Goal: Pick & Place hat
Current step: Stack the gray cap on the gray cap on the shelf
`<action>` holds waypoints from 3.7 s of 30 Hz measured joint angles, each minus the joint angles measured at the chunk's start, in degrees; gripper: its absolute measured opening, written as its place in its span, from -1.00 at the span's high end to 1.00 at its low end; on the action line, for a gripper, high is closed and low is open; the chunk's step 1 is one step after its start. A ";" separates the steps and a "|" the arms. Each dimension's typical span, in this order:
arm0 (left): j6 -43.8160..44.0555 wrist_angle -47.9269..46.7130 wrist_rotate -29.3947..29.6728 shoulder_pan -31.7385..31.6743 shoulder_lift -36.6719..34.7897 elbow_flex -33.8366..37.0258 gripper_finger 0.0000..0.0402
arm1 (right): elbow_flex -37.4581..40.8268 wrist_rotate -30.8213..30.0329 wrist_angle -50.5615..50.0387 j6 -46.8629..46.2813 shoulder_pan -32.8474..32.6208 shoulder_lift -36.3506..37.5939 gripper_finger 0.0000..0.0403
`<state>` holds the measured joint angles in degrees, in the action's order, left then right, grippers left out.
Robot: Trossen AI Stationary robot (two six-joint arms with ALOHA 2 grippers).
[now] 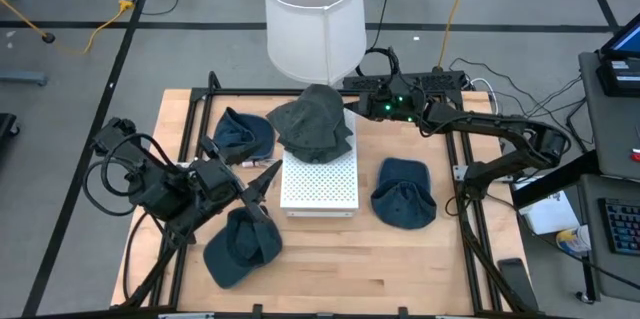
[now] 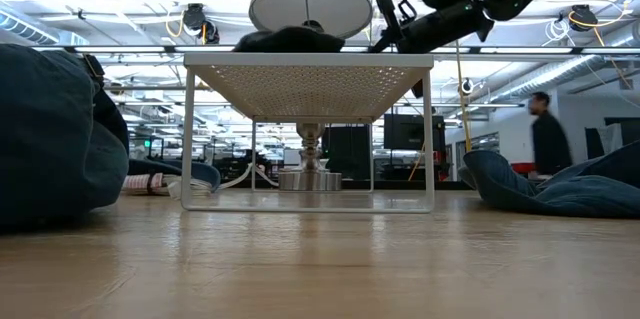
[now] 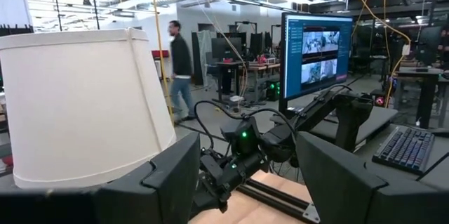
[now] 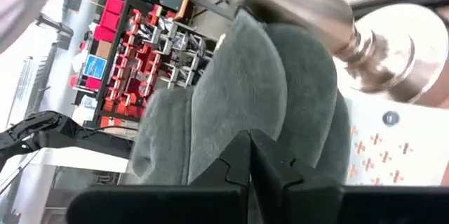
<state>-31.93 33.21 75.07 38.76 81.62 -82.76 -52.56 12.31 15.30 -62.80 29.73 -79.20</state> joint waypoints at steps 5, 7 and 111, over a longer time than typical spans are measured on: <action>0.16 0.00 0.00 -0.17 0.00 -0.01 -0.20 | 0.00 7.82 0.48 -3.11 1.90 0.00 0.98; 0.17 0.00 0.00 -0.24 0.00 -0.01 -0.20 | 0.00 13.34 1.77 -2.71 1.33 0.12 0.98; -0.35 -0.44 4.35 4.72 -0.02 -0.04 -0.20 | -17.81 -67.77 -13.55 111.60 -33.19 -7.17 1.00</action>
<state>-32.27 32.77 79.42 43.48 81.60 -82.81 -70.37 -55.46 1.75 48.80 -3.47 -86.37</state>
